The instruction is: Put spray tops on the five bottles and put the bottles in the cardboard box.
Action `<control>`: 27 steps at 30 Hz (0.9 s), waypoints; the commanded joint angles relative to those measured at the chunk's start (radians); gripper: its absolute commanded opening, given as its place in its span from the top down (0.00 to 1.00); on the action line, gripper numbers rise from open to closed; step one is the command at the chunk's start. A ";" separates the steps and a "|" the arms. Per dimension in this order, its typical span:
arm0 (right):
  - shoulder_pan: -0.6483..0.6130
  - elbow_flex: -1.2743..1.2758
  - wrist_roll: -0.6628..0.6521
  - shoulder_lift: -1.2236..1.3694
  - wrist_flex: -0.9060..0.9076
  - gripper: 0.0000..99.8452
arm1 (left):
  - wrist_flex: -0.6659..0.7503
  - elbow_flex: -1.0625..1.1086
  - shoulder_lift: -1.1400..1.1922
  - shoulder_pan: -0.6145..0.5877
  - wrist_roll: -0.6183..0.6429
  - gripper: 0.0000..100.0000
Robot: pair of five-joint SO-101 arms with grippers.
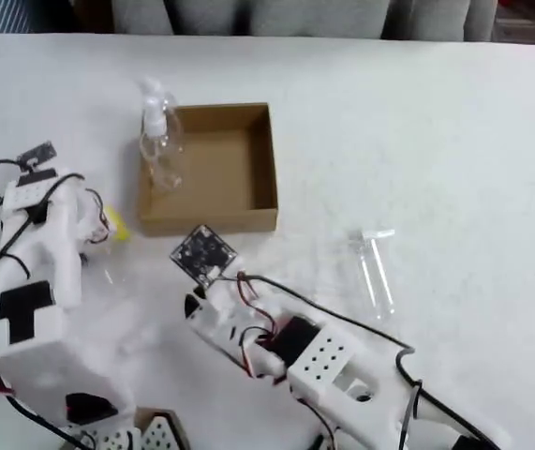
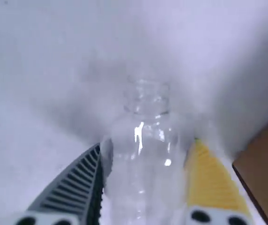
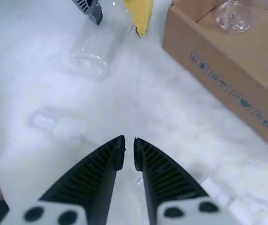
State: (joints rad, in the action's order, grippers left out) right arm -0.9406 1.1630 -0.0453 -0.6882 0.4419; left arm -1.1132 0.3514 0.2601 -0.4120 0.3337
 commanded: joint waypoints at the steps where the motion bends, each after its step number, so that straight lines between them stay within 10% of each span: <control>1: 0.008 -0.008 -0.005 -0.025 0.002 0.98 | 0.002 0.002 -0.082 0.035 0.005 0.93; 11: 0.008 -0.008 -0.005 -0.025 0.004 0.98 | -0.071 0.002 -0.088 0.096 -0.571 0.98; 20: 0.008 -0.008 -0.005 -0.025 0.004 0.98 | -0.057 -0.029 -0.087 0.093 -0.605 0.97; 27: 0.008 -0.008 -0.005 -0.025 0.004 0.98 | -0.095 -0.051 -0.090 0.091 -0.603 0.79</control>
State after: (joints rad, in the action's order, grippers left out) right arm -0.9406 1.1630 -0.0453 -0.6882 0.4419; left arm -1.1669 0.3606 0.2386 -0.3322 -0.2585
